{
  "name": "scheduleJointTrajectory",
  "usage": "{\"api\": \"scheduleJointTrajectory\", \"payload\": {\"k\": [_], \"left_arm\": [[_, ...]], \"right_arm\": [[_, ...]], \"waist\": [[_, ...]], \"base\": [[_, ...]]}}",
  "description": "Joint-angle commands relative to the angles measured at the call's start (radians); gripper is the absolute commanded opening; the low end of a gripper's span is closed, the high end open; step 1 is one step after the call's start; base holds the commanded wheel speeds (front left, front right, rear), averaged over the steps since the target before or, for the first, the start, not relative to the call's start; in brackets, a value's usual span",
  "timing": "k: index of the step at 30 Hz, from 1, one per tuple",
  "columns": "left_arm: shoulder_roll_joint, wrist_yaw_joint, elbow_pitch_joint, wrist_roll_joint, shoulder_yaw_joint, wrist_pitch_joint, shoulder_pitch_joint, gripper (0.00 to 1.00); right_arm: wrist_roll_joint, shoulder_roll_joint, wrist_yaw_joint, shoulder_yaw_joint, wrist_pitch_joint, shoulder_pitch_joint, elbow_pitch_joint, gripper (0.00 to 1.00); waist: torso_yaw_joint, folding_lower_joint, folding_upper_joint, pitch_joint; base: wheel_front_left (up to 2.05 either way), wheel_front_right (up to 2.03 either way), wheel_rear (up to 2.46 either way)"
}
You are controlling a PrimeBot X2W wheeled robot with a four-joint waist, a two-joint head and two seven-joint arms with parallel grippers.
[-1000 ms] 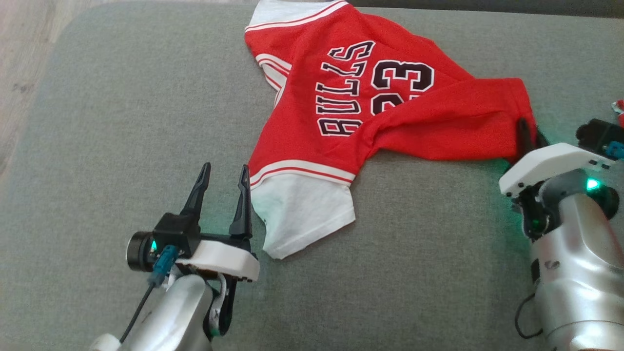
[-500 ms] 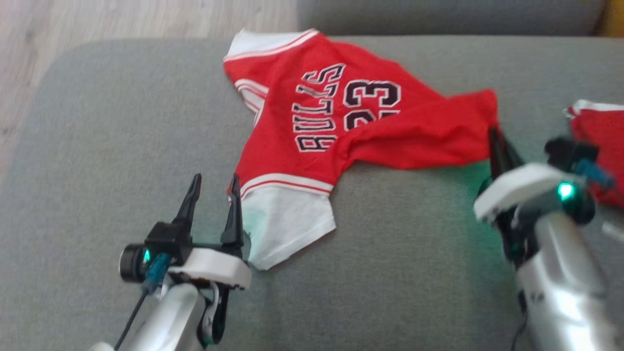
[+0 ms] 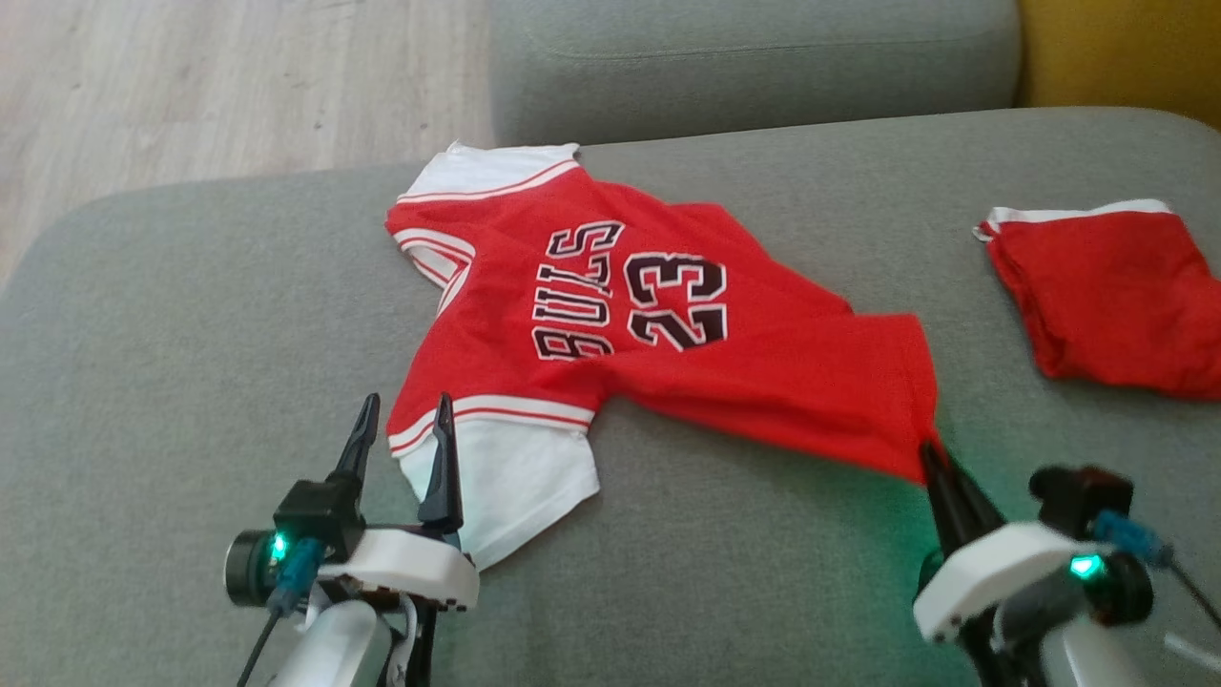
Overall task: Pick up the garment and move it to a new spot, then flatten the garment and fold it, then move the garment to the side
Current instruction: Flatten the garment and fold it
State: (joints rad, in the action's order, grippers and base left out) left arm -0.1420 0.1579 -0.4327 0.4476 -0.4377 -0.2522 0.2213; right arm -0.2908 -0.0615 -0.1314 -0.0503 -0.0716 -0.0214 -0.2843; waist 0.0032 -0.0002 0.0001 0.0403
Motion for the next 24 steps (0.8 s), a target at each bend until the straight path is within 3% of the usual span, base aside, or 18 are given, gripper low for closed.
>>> {"api": "scheduleJointTrajectory", "payload": {"k": [1, 3, 4, 5, 6, 15, 24], "left_arm": [[-0.01, 0.0, 0.024, -0.005, 0.042, -0.01, 0.029, 1.0], [-0.008, -0.001, 0.023, -0.006, 0.041, -0.01, 0.032, 1.0], [-0.007, -0.002, 0.023, -0.006, 0.041, -0.01, 0.035, 1.0], [-0.006, -0.003, 0.022, -0.007, 0.041, -0.01, 0.037, 1.0], [-0.006, -0.004, 0.021, -0.007, 0.041, -0.01, 0.04, 1.0], [0.002, -0.016, 0.007, -0.012, 0.034, -0.01, 0.062, 1.0], [0.008, -0.023, -0.007, -0.014, 0.03, -0.01, 0.063, 1.0]], "right_arm": [[0.013, 0.002, 0.001, -0.021, -0.006, -0.012, 0.048, 0.0], [0.034, 0.006, 0.001, -0.018, -0.021, 0.019, 0.07, 0.0], [0.052, 0.007, 0.001, -0.013, -0.023, 0.029, 0.078, 0.22], [0.075, 0.008, 0.001, -0.007, -0.022, 0.035, 0.086, 0.78], [0.093, 0.009, 0.001, 0.004, -0.017, 0.038, 0.094, 1.0], [0.126, 0.011, 0.001, -0.002, 0.143, -0.015, 0.169, 1.0], [0.126, 0.011, 0.001, -0.056, 0.227, -0.016, 0.112, 1.0]], "waist": [[-0.009, 0.0002, -0.0001, -0.002], [-0.013, 0.0002, -0.0001, 0.0], [-0.015, 0.0002, -0.0001, 0.002], [-0.016, 0.0002, -0.0001, 0.005], [-0.016, 0.0002, -0.0001, 0.007], [0.002, 0.0002, -0.0001, 0.026], [0.022, 0.0002, -0.0001, 0.033]], "base": [[0.0, 0.0, 0.0], [0.0, 0.0, 0.0], [0.0, 0.0, 0.0], [0.0, 0.0, 0.0], [0.0, 0.0, 0.0], [0.0, 0.0, 0.0], [0.0, 0.0, 0.0]]}}
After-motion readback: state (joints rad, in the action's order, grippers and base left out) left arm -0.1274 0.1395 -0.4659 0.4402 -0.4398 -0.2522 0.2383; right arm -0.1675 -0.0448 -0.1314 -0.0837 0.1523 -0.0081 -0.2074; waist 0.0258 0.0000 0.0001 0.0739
